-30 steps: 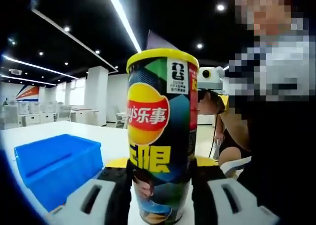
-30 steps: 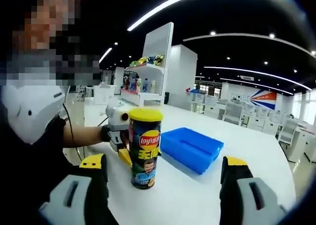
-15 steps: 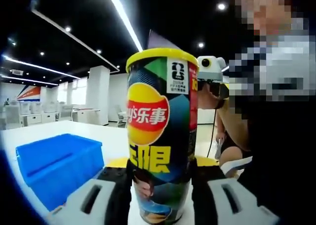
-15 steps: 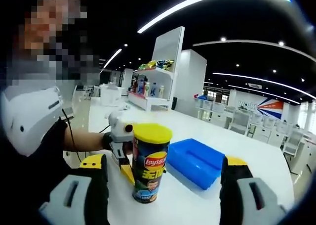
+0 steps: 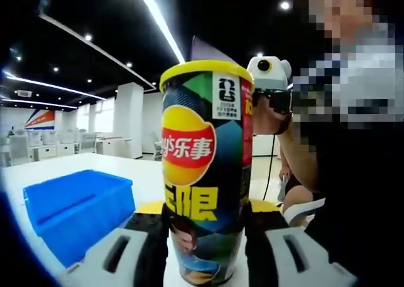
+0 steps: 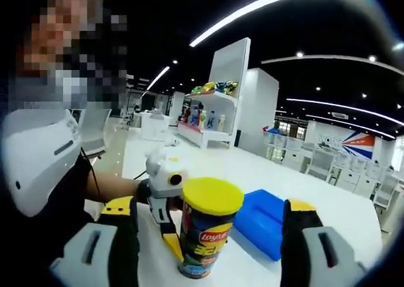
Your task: Open the lid of the chip container on the table, take out the chips, place them into the box in front of the container, and close the lid
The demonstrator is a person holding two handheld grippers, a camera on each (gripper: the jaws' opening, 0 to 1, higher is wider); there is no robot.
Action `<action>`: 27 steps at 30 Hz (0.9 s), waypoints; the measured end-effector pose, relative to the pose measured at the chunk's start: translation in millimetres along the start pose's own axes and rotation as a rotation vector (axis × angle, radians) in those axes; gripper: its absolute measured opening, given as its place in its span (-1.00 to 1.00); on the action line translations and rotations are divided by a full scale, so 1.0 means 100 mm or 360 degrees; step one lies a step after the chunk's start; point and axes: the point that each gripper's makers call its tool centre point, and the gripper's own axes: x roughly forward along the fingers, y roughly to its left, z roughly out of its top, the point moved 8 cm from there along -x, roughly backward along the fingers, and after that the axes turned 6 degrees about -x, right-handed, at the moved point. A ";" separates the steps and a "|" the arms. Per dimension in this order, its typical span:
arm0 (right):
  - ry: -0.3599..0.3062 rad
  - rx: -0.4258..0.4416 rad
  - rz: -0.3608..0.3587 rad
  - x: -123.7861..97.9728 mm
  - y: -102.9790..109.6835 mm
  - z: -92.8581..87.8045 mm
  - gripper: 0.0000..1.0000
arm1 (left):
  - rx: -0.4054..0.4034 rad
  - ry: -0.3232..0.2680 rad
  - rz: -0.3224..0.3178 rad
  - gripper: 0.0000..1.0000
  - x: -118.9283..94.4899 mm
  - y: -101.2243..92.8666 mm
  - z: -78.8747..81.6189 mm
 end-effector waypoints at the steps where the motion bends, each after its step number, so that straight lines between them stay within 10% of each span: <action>1: -0.0006 -0.0001 0.0012 0.02 0.01 0.01 0.77 | 0.0000 0.0001 0.0003 -0.03 0.00 0.00 0.00; 27: -0.0035 0.0122 -0.0012 0.29 0.01 -0.01 0.21 | 0.0011 0.0012 0.0047 -0.03 -0.02 -0.02 0.00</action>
